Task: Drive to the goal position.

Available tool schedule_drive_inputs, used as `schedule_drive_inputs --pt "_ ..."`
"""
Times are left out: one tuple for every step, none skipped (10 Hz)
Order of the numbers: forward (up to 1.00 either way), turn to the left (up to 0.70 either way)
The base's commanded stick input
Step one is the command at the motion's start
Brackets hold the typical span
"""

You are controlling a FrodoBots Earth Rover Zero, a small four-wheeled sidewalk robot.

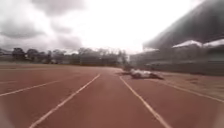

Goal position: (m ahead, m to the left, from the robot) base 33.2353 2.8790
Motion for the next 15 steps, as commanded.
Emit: schedule_drive_inputs --pt "0.85 0.0" --pt "0.85 0.0" --pt "0.85 0.0" --pt "0.85 0.0" --pt "0.85 0.0" --pt "0.85 0.0" --pt "0.85 0.0" --pt "0.85 0.0" --pt "0.85 0.0" --pt "0.85 0.0" --pt "0.85 0.0" --pt "0.85 0.0" --pt "0.85 0.0" --pt "0.85 0.0" --pt "0.85 0.0"
